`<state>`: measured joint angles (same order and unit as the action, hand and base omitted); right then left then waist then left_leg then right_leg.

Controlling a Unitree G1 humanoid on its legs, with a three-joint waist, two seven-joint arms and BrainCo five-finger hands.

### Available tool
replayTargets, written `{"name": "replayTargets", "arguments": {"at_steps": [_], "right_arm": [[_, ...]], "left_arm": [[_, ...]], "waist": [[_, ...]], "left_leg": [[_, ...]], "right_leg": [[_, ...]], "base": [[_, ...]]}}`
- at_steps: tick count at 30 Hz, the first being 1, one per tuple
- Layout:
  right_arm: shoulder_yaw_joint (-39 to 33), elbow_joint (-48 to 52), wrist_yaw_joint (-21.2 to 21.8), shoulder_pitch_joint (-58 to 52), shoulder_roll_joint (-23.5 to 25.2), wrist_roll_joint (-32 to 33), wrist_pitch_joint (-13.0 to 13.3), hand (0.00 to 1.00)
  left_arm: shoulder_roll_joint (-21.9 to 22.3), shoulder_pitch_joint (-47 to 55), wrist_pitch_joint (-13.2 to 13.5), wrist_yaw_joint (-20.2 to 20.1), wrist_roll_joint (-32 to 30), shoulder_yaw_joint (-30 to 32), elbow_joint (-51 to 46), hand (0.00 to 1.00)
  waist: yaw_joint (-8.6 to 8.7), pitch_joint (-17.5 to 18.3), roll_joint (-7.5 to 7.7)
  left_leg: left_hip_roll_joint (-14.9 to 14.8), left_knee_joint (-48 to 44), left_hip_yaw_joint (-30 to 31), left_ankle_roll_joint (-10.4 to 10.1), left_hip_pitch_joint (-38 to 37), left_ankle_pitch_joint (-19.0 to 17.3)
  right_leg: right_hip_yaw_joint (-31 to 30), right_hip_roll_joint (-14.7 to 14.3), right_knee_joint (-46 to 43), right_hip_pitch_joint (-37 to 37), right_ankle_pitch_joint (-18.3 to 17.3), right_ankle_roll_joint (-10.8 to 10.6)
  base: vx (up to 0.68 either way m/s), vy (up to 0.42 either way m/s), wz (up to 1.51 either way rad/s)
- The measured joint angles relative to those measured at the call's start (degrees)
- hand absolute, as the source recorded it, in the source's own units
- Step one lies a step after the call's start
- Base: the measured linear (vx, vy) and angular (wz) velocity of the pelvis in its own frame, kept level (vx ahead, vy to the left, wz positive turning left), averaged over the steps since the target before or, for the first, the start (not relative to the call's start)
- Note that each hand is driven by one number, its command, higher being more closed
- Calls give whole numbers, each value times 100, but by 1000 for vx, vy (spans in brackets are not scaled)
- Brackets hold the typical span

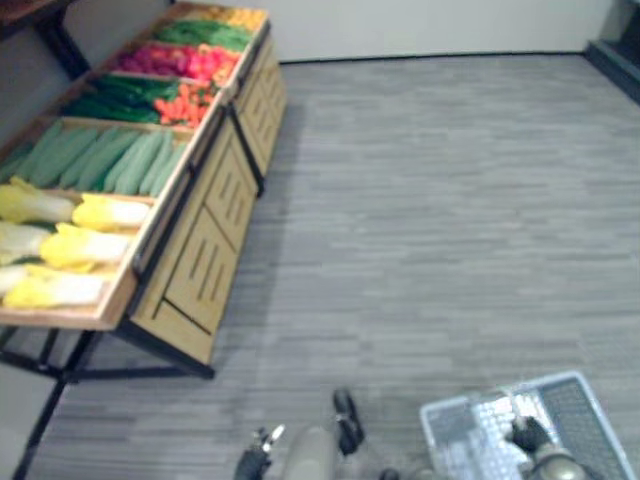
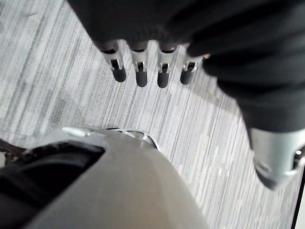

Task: Pick vegetable in the basket

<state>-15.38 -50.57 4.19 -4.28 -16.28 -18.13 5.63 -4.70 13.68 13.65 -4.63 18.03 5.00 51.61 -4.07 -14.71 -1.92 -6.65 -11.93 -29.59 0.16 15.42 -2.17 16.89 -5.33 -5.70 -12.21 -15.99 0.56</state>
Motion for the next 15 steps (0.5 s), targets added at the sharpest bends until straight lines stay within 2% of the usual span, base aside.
{"name": "replayTargets", "arguments": {"at_steps": [1, 2, 3, 4, 5, 6, 8, 10, 11, 12, 13, 14, 15], "right_arm": [[-5, -106, -5, 21, 75, 1, -5, 100], [15, -295, -18, 43, 195, 7, 3, 100], [31, -398, -38, 126, 165, 8, 9, 100], [37, -648, -99, 258, 190, -1, 38, 100], [13, -733, -146, 305, 247, 1, 63, 100], [-6, -734, -173, 292, 277, 4, 79, 100], [-23, -735, -290, 173, 288, 93, 203, 100], [-29, -760, -398, 140, 306, 213, 262, 100], [-70, -789, -475, 120, 312, 329, 337, 100], [-180, -823, -518, 117, 331, 346, 343, 100], [-244, -849, -537, 125, 344, 347, 340, 100], [-281, -852, -566, 126, 361, 367, 334, 100], [-281, -847, -554, 125, 376, 400, 320, 100]], "left_arm": [[-89, 13, -15, 43, 27, 96, 4, 0], [-248, -21, -36, 119, 98, 170, 41, 0], [-231, -1, -39, 176, 103, 209, 66, 0], [-251, -21, -46, 232, 132, 220, 125, 0], [-361, -34, -47, 277, 172, 193, 161, 0], [-373, -34, -47, 306, 193, 190, 178, 0], [-384, -158, -54, 333, 205, 208, 197, 0], [-430, -353, -123, 322, 207, 234, 168, 0], [-450, -572, -255, 303, 208, 258, 152, 0], [-452, -689, -319, 294, 208, 336, 158, 0], [-440, -725, -358, 296, 210, 391, 153, 0], [-420, -677, -449, 300, 212, 481, 147, 0], [-408, -611, -456, 299, 212, 544, 137, 0]], "waist": [[-62, 109, 226], [-74, 264, 531], [-119, 272, 533], [-41, 219, 681], [26, 171, 706], [34, 151, 674], [113, 45, 469], [171, 21, 414], [228, 24, 429], [225, 24, 462], [215, 14, 476], [189, 16, 511], [161, 32, 541]], "left_leg": [[155, -251, 3, 429, 130, 114], [413, -496, 21, 616, 86, 55], [461, -442, 75, 637, -33, 40], [654, -332, 303, 1103, -246, -138], [708, -315, 650, 1071, -502, -283], [703, -304, 841, 1026, -673, -359], [555, -139, 1622, 768, -1297, -506], [456, -31, 2143, 651, -1518, -572], [427, -51, 2694, 505, -1591, -699], [449, -179, 2967, 391, -1623, -848], [471, -314, 3127, 303, -1653, -978], [495, -715, 3448, 127, -1778, -1400], [514, -847, 3535, 54, -1859, -1568]], "right_leg": [[131, 244, -561, 200, -544, -202], [192, 607, -1618, 504, -815, -458], [262, 746, -2553, 863, -796, -482], [328, 1220, -4327, 1520, -229, -729], [315, 1476, -5065, 1796, -186, -540], [313, 1503, -5049, 1830, -257, -464], [255, 1359, -3760, 1815, -272, -532], [-38, 1190, -2655, 2001, -194, -658], [-629, 1112, -1540, 2240, 90, -935], [-998, 1137, -994, 2329, 345, -995], [-1193, 1166, -787, 2367, 470, -1002], [-1484, 1190, -866, 2407, 680, -958], [-1535, 1192, -1007, 2401, 721, -897]], "base": [[418, 92, 41], [456, 74, 41], [441, 57, 56], [548, 49, 88], [527, 45, 109], [567, -4, 126], [683, -71, 143], [500, -141, 165], [462, -203, 200], [560, -299, 179], [467, -340, 154], [485, -384, 122], [517, -463, 116]]}}
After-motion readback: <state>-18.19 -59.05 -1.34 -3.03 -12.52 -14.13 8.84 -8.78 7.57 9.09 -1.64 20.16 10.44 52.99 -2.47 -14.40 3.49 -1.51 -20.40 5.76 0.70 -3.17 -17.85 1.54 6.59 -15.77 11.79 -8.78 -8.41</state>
